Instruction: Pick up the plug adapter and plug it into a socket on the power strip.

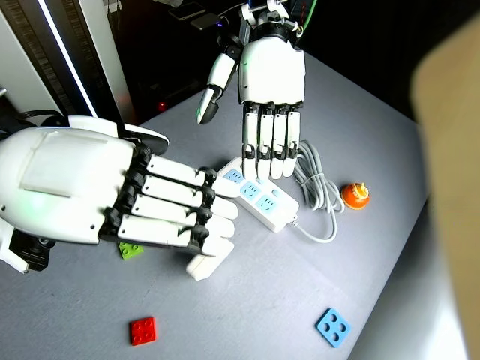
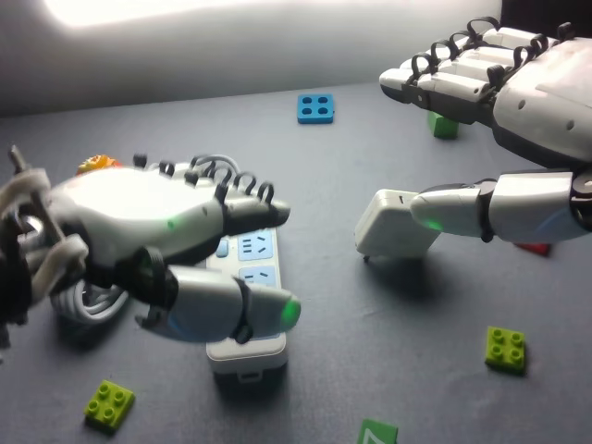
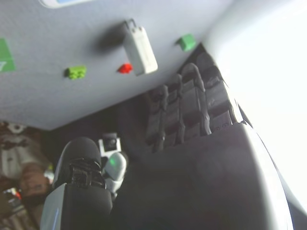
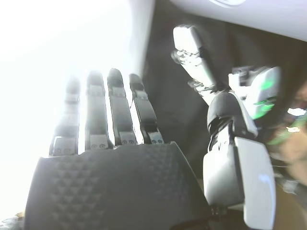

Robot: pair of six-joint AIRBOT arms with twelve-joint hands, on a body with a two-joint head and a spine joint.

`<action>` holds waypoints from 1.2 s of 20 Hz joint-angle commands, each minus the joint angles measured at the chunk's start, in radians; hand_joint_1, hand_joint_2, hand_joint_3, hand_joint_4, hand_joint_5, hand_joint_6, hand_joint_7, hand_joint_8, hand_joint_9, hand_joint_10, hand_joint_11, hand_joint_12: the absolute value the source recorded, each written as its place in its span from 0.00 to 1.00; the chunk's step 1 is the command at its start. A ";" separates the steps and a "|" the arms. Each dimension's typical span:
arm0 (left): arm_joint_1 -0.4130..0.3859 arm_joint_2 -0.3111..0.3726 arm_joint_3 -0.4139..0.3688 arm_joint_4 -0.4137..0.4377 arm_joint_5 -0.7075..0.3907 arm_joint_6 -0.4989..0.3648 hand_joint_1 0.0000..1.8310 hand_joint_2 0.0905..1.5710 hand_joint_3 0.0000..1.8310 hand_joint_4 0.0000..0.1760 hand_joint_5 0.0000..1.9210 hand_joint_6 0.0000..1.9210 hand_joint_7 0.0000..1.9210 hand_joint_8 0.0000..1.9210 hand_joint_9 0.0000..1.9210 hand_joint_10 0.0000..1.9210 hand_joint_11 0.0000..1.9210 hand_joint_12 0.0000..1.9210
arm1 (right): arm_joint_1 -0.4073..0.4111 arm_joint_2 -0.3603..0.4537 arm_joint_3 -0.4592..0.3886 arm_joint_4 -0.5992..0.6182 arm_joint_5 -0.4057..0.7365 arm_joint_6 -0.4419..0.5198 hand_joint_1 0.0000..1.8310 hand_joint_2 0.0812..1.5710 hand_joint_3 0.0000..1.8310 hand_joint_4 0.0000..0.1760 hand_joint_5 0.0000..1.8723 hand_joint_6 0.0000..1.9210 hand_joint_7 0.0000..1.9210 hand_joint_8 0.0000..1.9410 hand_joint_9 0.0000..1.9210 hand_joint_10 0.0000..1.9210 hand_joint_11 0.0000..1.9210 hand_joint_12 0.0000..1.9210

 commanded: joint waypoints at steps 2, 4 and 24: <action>0.004 0.011 -0.023 0.013 -0.077 -0.009 0.00 0.78 0.00 0.00 0.07 0.00 0.07 0.00 0.07 0.00 0.00 0.21 | 0.032 -0.015 0.007 0.088 0.055 -0.079 0.18 0.73 0.00 0.00 0.07 0.00 0.08 0.00 0.09 0.00 0.00 0.24; 0.021 0.011 -0.041 0.013 -0.086 -0.012 0.00 0.78 0.00 0.00 0.06 0.00 0.06 0.00 0.06 0.00 0.00 0.19 | 0.056 -0.040 0.030 0.269 0.004 -0.173 0.24 0.74 0.00 0.00 0.10 0.01 0.10 0.00 0.10 0.00 0.00 0.27; 0.202 -0.005 -0.137 -0.057 -0.161 -0.131 0.00 0.77 0.00 0.00 0.08 0.00 0.08 0.00 0.08 0.00 0.00 0.24 | 0.024 -0.300 0.318 0.867 -0.193 -0.410 0.40 0.82 0.01 0.00 0.05 0.00 0.05 0.00 0.05 0.00 0.00 0.29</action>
